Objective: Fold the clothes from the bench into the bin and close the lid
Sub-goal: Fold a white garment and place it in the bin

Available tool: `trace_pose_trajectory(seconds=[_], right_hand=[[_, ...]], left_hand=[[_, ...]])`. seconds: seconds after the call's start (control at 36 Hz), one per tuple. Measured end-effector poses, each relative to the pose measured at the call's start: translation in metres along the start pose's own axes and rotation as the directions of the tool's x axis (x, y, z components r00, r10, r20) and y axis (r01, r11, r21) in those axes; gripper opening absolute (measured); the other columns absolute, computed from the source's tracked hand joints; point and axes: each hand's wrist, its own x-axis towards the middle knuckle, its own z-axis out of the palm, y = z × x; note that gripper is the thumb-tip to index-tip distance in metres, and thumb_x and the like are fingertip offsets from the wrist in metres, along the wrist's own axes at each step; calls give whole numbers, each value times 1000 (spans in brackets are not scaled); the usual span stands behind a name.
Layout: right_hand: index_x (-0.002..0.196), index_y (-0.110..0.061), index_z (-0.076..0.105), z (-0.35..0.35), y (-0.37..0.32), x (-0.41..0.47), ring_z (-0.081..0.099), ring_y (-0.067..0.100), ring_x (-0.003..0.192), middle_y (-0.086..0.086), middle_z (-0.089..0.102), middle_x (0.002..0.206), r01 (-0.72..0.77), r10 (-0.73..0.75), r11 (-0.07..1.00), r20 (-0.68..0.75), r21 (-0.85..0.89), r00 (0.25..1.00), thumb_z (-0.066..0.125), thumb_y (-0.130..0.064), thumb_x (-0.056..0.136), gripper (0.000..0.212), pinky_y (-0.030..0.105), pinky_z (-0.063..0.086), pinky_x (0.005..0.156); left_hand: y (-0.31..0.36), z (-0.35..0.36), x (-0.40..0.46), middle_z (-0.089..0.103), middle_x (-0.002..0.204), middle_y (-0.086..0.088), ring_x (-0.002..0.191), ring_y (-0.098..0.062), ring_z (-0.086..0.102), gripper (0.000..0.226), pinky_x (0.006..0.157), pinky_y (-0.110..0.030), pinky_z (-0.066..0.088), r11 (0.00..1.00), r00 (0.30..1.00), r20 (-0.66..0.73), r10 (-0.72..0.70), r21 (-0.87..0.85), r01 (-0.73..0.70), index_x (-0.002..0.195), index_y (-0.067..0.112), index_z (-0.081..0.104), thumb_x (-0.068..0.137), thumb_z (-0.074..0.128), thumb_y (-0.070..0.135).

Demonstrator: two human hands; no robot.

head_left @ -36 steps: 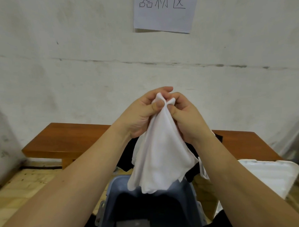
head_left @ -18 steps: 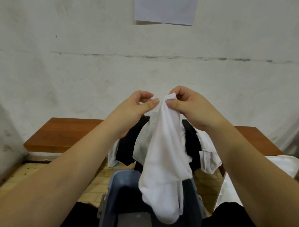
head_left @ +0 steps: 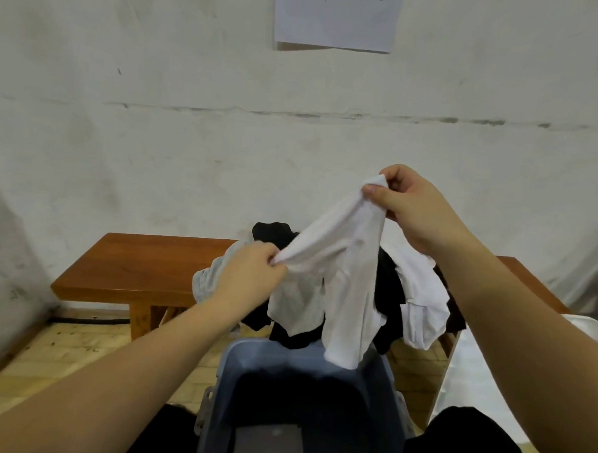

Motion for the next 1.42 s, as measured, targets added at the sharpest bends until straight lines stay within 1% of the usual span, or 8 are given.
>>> trace_pose_trajectory(seconds=[0.14,0.31,0.47,0.58,0.69,0.92,1.08,1.42], right_hand=[[85,-22,58,-25,12,1,56,19,86,1,58,87,-58,55,995,-37,-84,998,75,-26,83,18,39,48,87],[83,-24,57,-41,26,6,47,9,64,-11,54,75,-93,85,978,-48,-188,995,73,-27,89,17,33,40,71],[87,-18,50,-40,21,8,43,9,49,-12,51,57,-94,95,992,7,-87,995,64,-14,95,17,21,38,54],[89,-18,50,-37,25,15,45,9,44,-11,50,54,-137,145,982,49,-130,988,64,-15,95,15,19,37,45],[89,-21,52,-36,27,25,52,10,46,-10,57,61,-165,171,980,47,-108,984,64,-20,95,14,22,38,47],[102,-21,58,-29,35,62,63,9,56,-9,66,76,-159,160,976,-6,-148,987,65,-26,95,11,22,43,55],[102,-30,69,-23,59,111,71,10,71,-11,72,90,-202,198,958,-41,-203,979,62,-29,96,10,21,45,61],[106,-21,66,-14,151,190,73,9,73,3,69,105,-356,345,926,-98,-127,933,59,-23,98,11,17,45,56]], left_hand=[[0,-31,18,53,70,-2,60,-17,45,13,53,-30,31,989,997,-63,-47,-141,37,87,10,61,91,52,19],[4,-55,34,65,73,5,51,0,50,17,55,-24,40,912,996,-67,-63,-408,30,90,16,66,95,55,28],[-1,-74,52,71,94,-3,74,-13,59,18,66,-24,42,903,990,-139,-10,-427,-51,92,15,67,95,58,30],[-7,-80,64,65,81,1,56,1,51,17,55,-14,39,909,994,-110,7,-414,-52,94,14,68,95,58,28],[-12,-87,76,63,71,-2,65,-16,53,16,66,-32,38,889,998,-68,6,-457,-37,96,13,70,93,60,26],[-17,-83,111,64,80,-3,49,-19,57,8,53,-27,40,830,998,38,-55,-553,67,92,11,66,91,59,15],[-23,-57,161,65,85,-6,67,-27,71,3,48,-25,44,739,975,165,-151,-636,223,92,10,59,93,56,10],[-67,26,249,67,99,-11,81,-21,73,8,70,-29,58,693,949,201,-242,-649,314,95,10,59,98,53,12]])
